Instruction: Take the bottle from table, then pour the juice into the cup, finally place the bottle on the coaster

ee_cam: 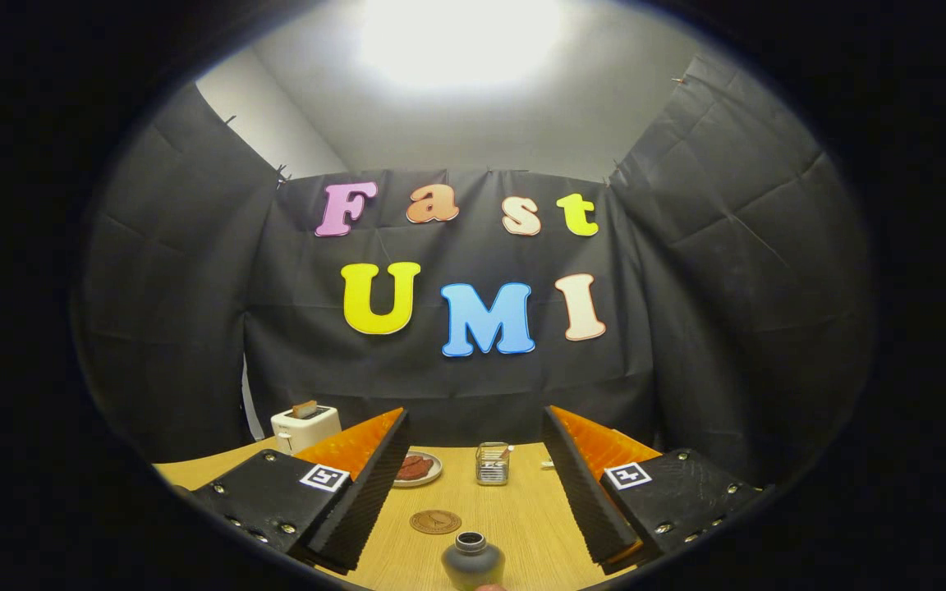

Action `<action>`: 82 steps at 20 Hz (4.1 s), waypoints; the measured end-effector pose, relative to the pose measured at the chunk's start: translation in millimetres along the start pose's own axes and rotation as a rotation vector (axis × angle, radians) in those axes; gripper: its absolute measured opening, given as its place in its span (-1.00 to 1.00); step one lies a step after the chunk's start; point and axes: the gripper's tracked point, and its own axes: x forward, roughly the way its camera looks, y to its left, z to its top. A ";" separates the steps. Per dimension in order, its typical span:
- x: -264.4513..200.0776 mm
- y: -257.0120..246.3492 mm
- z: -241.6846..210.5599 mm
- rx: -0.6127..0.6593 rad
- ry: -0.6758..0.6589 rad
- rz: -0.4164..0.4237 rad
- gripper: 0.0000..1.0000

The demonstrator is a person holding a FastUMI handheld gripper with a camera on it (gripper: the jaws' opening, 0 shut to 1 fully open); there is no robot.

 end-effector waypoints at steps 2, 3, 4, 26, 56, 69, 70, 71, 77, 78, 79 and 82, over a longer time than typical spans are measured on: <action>1.6 -2.9 -14.5 -0.001 0.010 0.001 0.95; 1.3 -2.0 -24.8 0.005 0.024 0.008 0.95; 0.7 -1.1 -32.5 0.011 0.036 0.016 0.95; -12.6 3.8 -186.1 -0.027 0.371 0.079 0.96; -29.6 2.6 -277.7 -0.011 0.599 0.074 0.80; -24.2 10.6 -277.3 -0.077 0.667 0.112 0.44; -23.6 12.4 -273.5 -0.091 0.670 0.113 0.45; -21.6 14.0 -269.3 -0.111 0.672 0.122 0.44; -5.5 27.1 -250.2 -0.270 0.658 0.155 0.45; -3.1 29.3 -248.1 -0.290 0.659 0.158 0.44; -1.2 31.7 -245.7 -0.311 0.663 0.162 0.45; 2.6 39.6 -242.7 -0.379 0.679 0.182 0.44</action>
